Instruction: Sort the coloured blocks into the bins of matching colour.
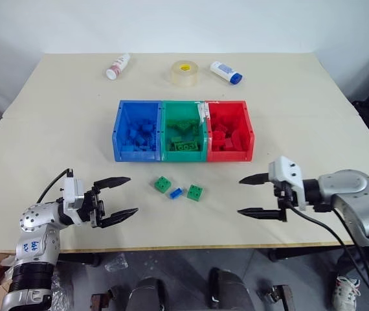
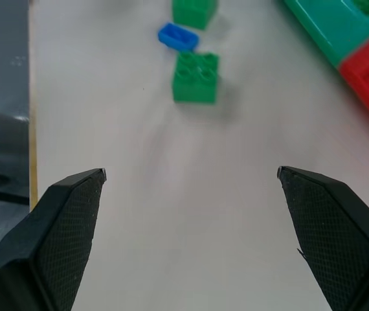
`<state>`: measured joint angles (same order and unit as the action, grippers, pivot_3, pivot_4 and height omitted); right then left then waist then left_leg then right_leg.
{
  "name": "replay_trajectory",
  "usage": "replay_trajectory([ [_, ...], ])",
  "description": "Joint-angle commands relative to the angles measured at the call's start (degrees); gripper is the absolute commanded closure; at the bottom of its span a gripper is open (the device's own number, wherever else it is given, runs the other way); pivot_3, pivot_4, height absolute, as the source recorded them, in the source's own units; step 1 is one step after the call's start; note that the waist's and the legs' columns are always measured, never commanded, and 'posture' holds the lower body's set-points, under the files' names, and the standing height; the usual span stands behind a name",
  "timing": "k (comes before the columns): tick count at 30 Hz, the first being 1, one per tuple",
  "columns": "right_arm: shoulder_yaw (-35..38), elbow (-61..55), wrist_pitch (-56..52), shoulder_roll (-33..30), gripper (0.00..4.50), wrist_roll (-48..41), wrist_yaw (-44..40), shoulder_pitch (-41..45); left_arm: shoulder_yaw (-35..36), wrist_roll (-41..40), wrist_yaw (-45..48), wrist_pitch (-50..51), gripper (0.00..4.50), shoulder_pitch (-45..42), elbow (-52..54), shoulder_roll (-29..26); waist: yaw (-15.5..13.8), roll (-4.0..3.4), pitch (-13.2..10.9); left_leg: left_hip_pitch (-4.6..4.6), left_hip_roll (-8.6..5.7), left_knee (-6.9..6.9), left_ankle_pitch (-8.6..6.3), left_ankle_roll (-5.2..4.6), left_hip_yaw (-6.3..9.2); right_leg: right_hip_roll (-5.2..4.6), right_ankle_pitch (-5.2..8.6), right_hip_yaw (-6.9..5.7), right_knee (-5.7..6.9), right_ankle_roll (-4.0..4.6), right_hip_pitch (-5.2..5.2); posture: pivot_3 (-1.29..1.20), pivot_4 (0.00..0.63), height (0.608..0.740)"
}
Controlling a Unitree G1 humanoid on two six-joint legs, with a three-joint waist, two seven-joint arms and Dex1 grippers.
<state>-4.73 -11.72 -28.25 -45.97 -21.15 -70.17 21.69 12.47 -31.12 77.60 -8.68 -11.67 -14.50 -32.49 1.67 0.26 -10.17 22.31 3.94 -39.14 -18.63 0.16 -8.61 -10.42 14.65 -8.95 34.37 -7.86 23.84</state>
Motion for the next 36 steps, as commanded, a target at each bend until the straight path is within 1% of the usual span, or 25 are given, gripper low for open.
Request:
replay_trajectory([
  [1, -4.99, 0.45, 1.16, 3.93, 0.05, 2.84, 2.4, 3.28, 0.43, -0.39, 0.15, -0.02, 0.0, -0.18, 0.55, -0.39, 0.1, 0.0, 0.0, 0.0, 0.0, 0.0, 0.0, 0.0, 0.0, 0.0, 0.0, 0.0, 0.01, 0.0, 0.0, 0.0, 0.15, 0.74],
  [4, -9.48, 4.82, 3.64, 8.65, 0.05, 6.69, 4.73, 6.48, -0.06, -0.56, 0.49, 0.06, 0.0, 0.1, 1.19, -0.05, 0.05, 0.0, 0.0, 0.0, 0.0, 0.0, 0.0, 0.0, 0.0, 0.0, 0.0, -0.01, 0.02, 0.0, 0.0, 0.0, 0.15, 0.74],
  [7, -12.4, 10.43, 5.98, 13.18, 0.05, 9.87, 6.84, 10.16, -0.27, -0.67, 0.72, 0.12, 0.0, 0.13, 1.42, 0.1, 0.1, 0.0, 0.0, 0.01, -0.01, -0.01, 0.0, 0.0, -0.02, 0.0, 0.0, -0.01, 0.03, 0.0, 0.0, 0.0, 0.15, 0.74],
  [11, -14.53, 14.76, 7.1, 16.7, 0.05, 11.98, 7.36, 12.82, -0.09, -0.81, 0.95, 0.07, 0.0, 0.14, 1.42, 0.04, 0.0, 0.0, 0.0, 0.02, -0.01, -0.01, 0.0, 0.0, -0.01, 0.01, 0.0, -0.02, 0.05, 0.0, 0.01, 0.0, 0.15, 0.74],
  [14, -14.75, 15.5, 6.98, 18.18, 0.67, 11.95, 7.11, 13.73, 0.22, -0.73, 1.04, -0.12, 0.0, -0.03, 1.07, -0.14, 0.03, 0.0, 0.0, 0.02, -0.01, -0.01, 0.0, 0.0, -0.01, 0.01, 0.0, -0.02, 0.04, 0.0, 0.0, 0.0, 0.15, 0.74],
  [21, -13.52, 13.32, 6.28, 17.61, 3.03, 10.78, 5.57, 13.88, 0.35, -0.51, 0.83, -0.41, 0.0, -0.24, 0.72, -0.04, 0.1, 0.0, 0.0, 0.01, -0.01, -0.01, 0.0, 0.0, -0.02, 0.01, 0.0, -0.01, 0.05, 0.0, 0.0, 0.0, 0.15, 0.74],
  [23, -12.59, 12.6, 6.19, 17.73, 3.04, 10.15, 5.71, 14.29, 0.34, -0.49, 0.72, -0.45, 0.0, -0.19, 0.77, 0.03, 0.09, 0.0, 0.0, 0.01, -0.01, -0.01, 0.0, 0.0, -0.01, 0.01, 0.0, -0.01, 0.05, 0.0, 0.01, 0.0, 0.15, 0.74],
  [25, -10.56, 13.02, 6.33, 19.21, 3.04, 8.98, 7.18, 16.92, 0.34, -0.44, 0.63, -0.51, 0.0, -0.3, 0.62, 0.06, 0.11, 0.0, 0.0, 0.02, -0.01, -0.01, 0.0, 0.0, -0.02, 0.01, 0.0, -0.01, 0.05, 0.0, 0.01, 0.0, 0.15, 0.74],
  [28, -8.1, 17.13, 7.88, 21.98, 3.04, 9.18, 10.81, 21.99, 0.31, -0.35, 0.6, -0.6, 0.0, -0.58, 0.23, 0.09, 0.61, -0.01, 0.0, 0.01, 0.0, -0.01, 0.01, 0.01, -0.05, 0.02, 0.0, 0.01, 0.08, 0.0, 0.03, 0.0, 0.15, 0.74],
  [33, -4.78, 33.91, 17.28, 27.48, 3.04, 11.87, 16.83, 33.87, -0.05, -0.01, 0.62, -0.88, 0.0, -1.28, -0.32, 0.36, 1.39, -0.01, 0.0, 0.0, 0.02, 0.01, 0.03, 0.04, -0.04, 0.04, 0.02, 0.0, 0.14, 0.03, 0.05, 0.0, 0.15, 0.74],
  [36, -4.97, 41.73, 22.25, 28.65, 1.97, 13.73, 17.5, 37.44, -0.38, 0.24, 0.47, -1.01, 0.0, -1.96, -0.66, 0.67, 1.42, -0.01, 0.0, 0.02, 0.01, 0.03, 0.02, 0.03, -0.04, 0.04, 0.02, -0.01, 0.12, 0.02, 0.05, 0.0, 0.15, 0.74],
])
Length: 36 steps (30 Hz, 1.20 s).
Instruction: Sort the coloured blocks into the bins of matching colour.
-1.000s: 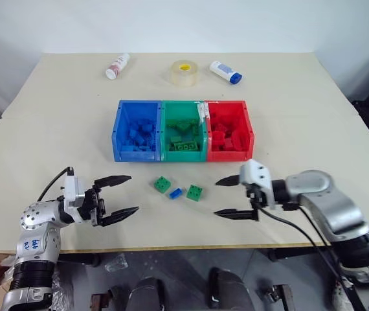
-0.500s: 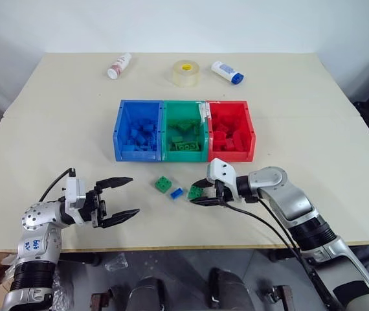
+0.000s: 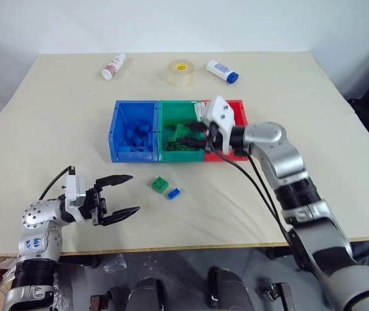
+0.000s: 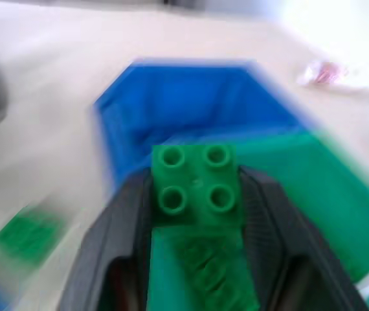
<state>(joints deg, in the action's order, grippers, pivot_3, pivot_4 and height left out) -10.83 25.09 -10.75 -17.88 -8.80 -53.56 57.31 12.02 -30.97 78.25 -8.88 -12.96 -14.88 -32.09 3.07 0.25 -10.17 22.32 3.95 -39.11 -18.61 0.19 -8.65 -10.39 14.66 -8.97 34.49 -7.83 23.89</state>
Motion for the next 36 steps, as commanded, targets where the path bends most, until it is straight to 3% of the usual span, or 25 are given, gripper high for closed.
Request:
replay_trajectory([
  [1, 1.14, 6.4, 6.03, 0.72, 1.65, 1.72, 0.9, 2.39, 0.04, 0.12, -0.21, -0.84, 0.0, -0.81, -0.36, 0.32, 0.03, 0.0, 0.0, 0.01, -0.01, 0.01, 0.0, 0.0, -0.01, 0.0, 0.0, 0.0, -0.02, 0.0, 0.0, 0.0, 0.15, 0.74],
  [5, 1.51, 7.09, 7.92, -0.01, 0.2, 1.52, -0.7, 2.25, 0.12, 0.12, -0.25, -1.0, 0.0, -0.88, -0.43, 0.34, 0.33, -0.01, -0.01, 0.02, -0.01, 0.03, 0.0, 0.0, -0.04, 0.0, 0.0, 0.0, -0.06, 0.0, 0.01, 0.0, 0.15, 0.74],
  [6, 1.56, 6.39, 7.78, -0.52, 0.05, 1.33, -1.44, 1.74, 0.14, 0.11, -0.3, -1.03, 0.0, -0.82, -0.4, 0.33, 0.35, -0.01, -0.01, 0.02, -0.01, 0.03, 0.0, 0.0, -0.04, 0.0, 0.0, 0.0, -0.05, -0.01, 0.01, 0.0, 0.15, 0.74],
  [10, 1.29, -1.35, 4.64, -5.06, 0.05, -1.53, -9.16, -3.54, 0.88, -0.22, -0.97, -0.77, 0.0, 0.7, 1.07, -0.09, 0.3, -0.01, -0.01, 0.0, 0.0, 0.02, 0.0, 0.0, -0.03, 0.0, 0.0, 0.02, -0.05, -0.01, 0.0, 0.0, 0.15, 0.74],
  [14, 0.83, -12.49, -0.1, -13.71, 0.05, -6.45, -21.25, -12.23, 2.87, -0.66, -2.68, -0.39, 0.0, 4.53, 4.2, -1.12, -0.14, -0.01, -0.01, 0.04, -0.01, 0.03, -0.03, -0.03, 0.01, -0.01, 0.0, 0.0, -0.1, -0.01, 0.0, 0.0, 0.15, 0.74],
  [19, 3.96, -20.39, -1.07, -22.88, 0.05, -12.36, -30.57, -22.11, 8.78, -1.92, -5.84, 0.82, 0.0, 15.8, 11.62, -3.58, 0.31, 0.0, -0.01, 0.03, 0.02, 0.04, -0.07, -0.03, -0.01, -0.01, 0.0, 0.01, -0.21, -0.01, 0.0, 0.0, 0.15, 0.74],
  [28, 7.38, -20.63, -1.74, -26.72, 0.05, -14.99, -31.42, -26.47, 16.25, -5.13, -7.8, 4.4, 0.0, 34.22, 25.89, -5.33, -0.39, 0.0, -0.02, -0.08, 0.12, 0.03, -0.12, -0.02, 0.06, -0.01, 0.02, 0.04, -0.15, 0.03, -0.01, 0.0, 0.15, 0.74],
  [36, 8.45, -21.76, -1.75, -26.37, 0.05, -15.69, -30.19, -27.56, 4.77, -1.43, -15.88, 10.36, 0.0, 26.21, 36.48, -4.19, -1.9, -0.01, -0.02, -0.06, 0.08, -0.05, -0.11, -0.01, 0.03, -0.02, 0.02, 0.01, -0.12, 0.05, -0.07, 0.0, 0.15, 0.74],
])
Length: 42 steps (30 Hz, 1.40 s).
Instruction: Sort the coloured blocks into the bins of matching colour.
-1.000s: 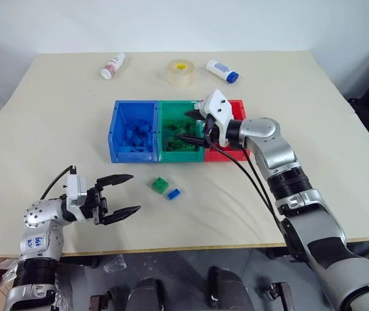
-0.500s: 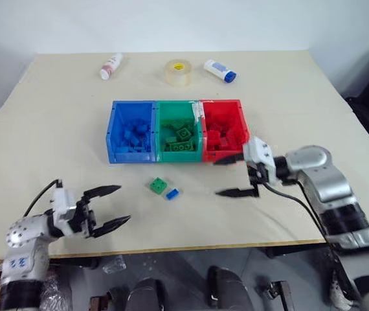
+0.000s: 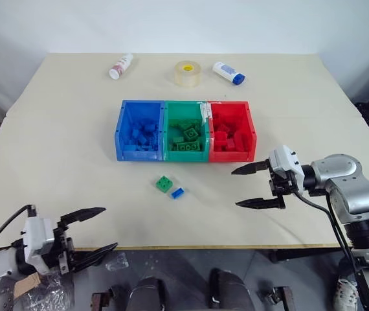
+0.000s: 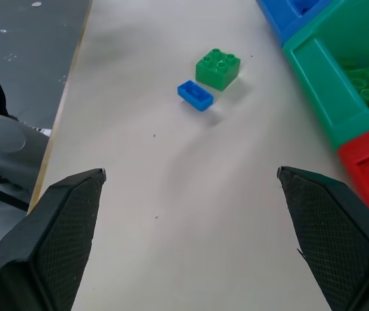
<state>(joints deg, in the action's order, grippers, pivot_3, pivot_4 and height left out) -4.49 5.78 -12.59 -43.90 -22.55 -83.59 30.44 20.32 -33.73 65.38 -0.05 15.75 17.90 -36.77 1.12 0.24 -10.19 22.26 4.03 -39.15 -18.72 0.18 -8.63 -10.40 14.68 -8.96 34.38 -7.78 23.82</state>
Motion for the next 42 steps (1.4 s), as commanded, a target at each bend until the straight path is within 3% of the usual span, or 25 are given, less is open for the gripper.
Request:
replay_trajectory([
  [1, 2.32, -2.66, 0.15, -0.32, 0.05, -2.13, -0.04, -0.94, -4.97, 2.21, -4.65, 2.0, 0.0, -4.01, 4.03, 1.1, 0.19, 0.0, 0.0, 0.0, 0.0, 0.0, 0.0, 0.0, -0.01, 0.01, 0.0, 0.0, 0.01, 0.0, 0.0, 0.0, 0.15, 0.74],
  [10, 4.89, -8.47, -1.09, -0.42, 0.05, -2.51, 5.51, -6.34, -24.54, 21.67, -18.99, 8.55, 0.0, -20.07, -2.03, 6.96, 0.45, -0.01, 0.01, -0.03, -0.06, -0.01, 0.02, 0.01, -0.02, 0.02, -0.02, -0.02, 0.0, -0.03, -0.07, 0.0, 0.15, 0.74],
  [18, 6.02, -12.54, -1.93, -0.34, 0.05, -2.56, 10.06, -10.34, -32.58, 30.69, -22.13, 12.1, 0.0, -30.48, -10.8, 8.22, 0.08, -0.02, 0.02, -0.07, -0.06, -0.04, 0.04, -0.01, 0.01, 0.01, -0.02, -0.02, -0.01, -0.03, -0.13, 0.0, 0.15, 0.74],
  [23, 6.41, -13.7, -2.08, -0.34, 0.0, -2.61, 11.6, -11.37, -34.88, 31.86, -20.68, 11.51, 1.2, -34.51, -13.45, 9.08, -0.41, -0.02, 0.02, -0.08, -0.06, -0.04, 0.04, -0.01, 0.01, 0.01, -0.02, -0.02, -0.01, -0.03, -0.14, 0.0, 0.15, 0.74],
  [33, 6.68, -13.59, -1.88, -0.7, 0.0, -2.23, 12.77, -11.56, -35.41, 32.24, -18.42, 5.54, 4.41, -36.23, -15.35, 8.88, -1.06, -0.02, 0.02, -0.08, -0.06, -0.06, 0.04, -0.01, 0.01, 0.01, -0.02, -0.03, -0.02, -0.03, -0.15, 0.0, 0.15, 0.74],
  [42, 5.98, -12.28, -1.45, -0.44, 0.0, -1.79, 12.67, -10.26, -31.96, 29.06, -19.47, 8.32, 4.46, -37.55, -12.73, 10.3, -1.04, -0.02, 0.02, -0.06, -0.06, -0.08, 0.05, -0.03, 0.01, 0.01, -0.02, -0.03, -0.01, -0.04, -0.14, 0.0, 0.15, 0.74],
])
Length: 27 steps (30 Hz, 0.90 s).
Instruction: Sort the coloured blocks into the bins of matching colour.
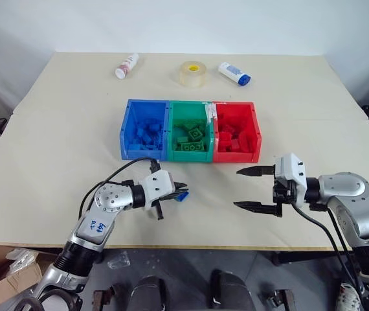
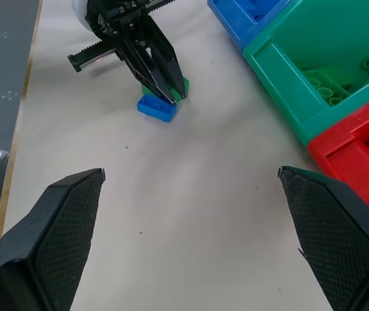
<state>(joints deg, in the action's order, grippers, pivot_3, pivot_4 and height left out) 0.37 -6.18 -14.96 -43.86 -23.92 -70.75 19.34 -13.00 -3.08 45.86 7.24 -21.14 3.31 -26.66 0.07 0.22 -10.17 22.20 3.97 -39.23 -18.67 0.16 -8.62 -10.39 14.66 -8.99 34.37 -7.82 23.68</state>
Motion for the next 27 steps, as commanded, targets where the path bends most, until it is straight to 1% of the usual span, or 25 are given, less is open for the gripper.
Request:
replay_trajectory([
  [1, 1.09, -0.21, 0.98, -0.48, 0.0, -0.41, -0.24, 0.91, 1.68, -1.92, 0.11, 1.48, 4.46, -0.85, 2.28, 0.14, 0.01, 0.0, 0.0, 0.0, 0.0, 0.0, 0.0, 0.0, 0.0, 0.0, 0.0, 0.0, 0.01, 0.0, 0.0, 0.0, 0.15, 0.74],
  [9, 0.73, 0.85, 1.58, -0.33, 0.0, -0.19, -0.67, 1.54, 4.16, -4.38, 0.34, 4.59, 4.46, -1.76, 5.34, -0.61, 0.02, 0.0, 0.0, 0.0, 0.0, 0.0, 0.0, 0.0, 0.0, 0.0, 0.0, 0.0, 0.0, 0.0, 0.0, 0.0, 0.15, 0.74],
  [13, 0.67, 1.05, 1.78, -0.21, 0.0, -0.18, -0.71, 1.58, 6.34, -6.35, -0.14, 6.43, 4.46, -3.81, 5.72, -0.43, -0.04, 0.01, -0.01, 0.01, 0.0, 0.0, 0.0, 0.0, 0.0, 0.0, 0.0, 0.0, 0.01, 0.0, 0.0, 0.0, 0.15, 0.74],
  [17, 0.51, 1.25, 1.91, 0.08, 0.0, -0.08, -0.65, 1.73, 8.44, -9.09, -1.67, 7.57, 4.46, -7.52, 4.08, 1.93, -0.06, 0.01, -0.01, 0.02, 0.0, -0.04, 0.01, -0.01, 0.0, 0.0, -0.01, 0.0, 0.01, -0.01, 0.0, 0.0, 0.15, 0.74],
  [21, 0.46, 1.21, 2.1, 0.67, 0.0, -0.06, -0.18, 2.0, 9.24, -8.8, -4.0, 3.88, 4.46, -14.62, -3.97, 6.48, -0.11, 0.02, -0.01, 0.03, -0.03, -0.05, 0.02, -0.02, 0.02, 0.0, -0.02, -0.01, -0.01, -0.03, -0.02, 0.0, 0.15, 0.74],
  [23, 0.92, 0.86, 2.15, 1.11, 0.0, -0.34, 0.46, 1.81, 9.7, -8.44, -4.88, -0.86, 4.46, -20.29, -11.61, 9.64, -0.21, 0.05, -0.03, 0.03, -0.04, -0.09, 0.03, -0.03, 0.03, 0.0, -0.02, -0.03, -0.01, -0.04, -0.06, 0.0, 0.15, 0.74],
  [26, 1.69, -0.15, 1.94, 1.49, 0.0, -0.92, 1.2, 0.92, 9.93, -8.3, -3.05, -5.73, 4.46, -26.85, -22.77, 11.71, -0.13, 0.05, -0.03, 0.09, -0.06, -0.1, 0.04, -0.05, 0.05, 0.01, -0.06, -0.05, -0.18, -0.1, -0.1, 0.0, 0.15, 0.74],
  [27, 2.14, -0.68, 1.92, 1.51, 0.0, -1.06, 1.6, 0.26, 10.04, -7.4, -3.73, -8.08, 4.14, -29.83, -28.39, 12.47, -0.13, 0.05, -0.03, 0.1, -0.07, -0.1, 0.04, -0.06, 0.05, 0.01, -0.07, -0.05, -0.19, -0.12, -0.09, 0.0, 0.15, 0.74],
])
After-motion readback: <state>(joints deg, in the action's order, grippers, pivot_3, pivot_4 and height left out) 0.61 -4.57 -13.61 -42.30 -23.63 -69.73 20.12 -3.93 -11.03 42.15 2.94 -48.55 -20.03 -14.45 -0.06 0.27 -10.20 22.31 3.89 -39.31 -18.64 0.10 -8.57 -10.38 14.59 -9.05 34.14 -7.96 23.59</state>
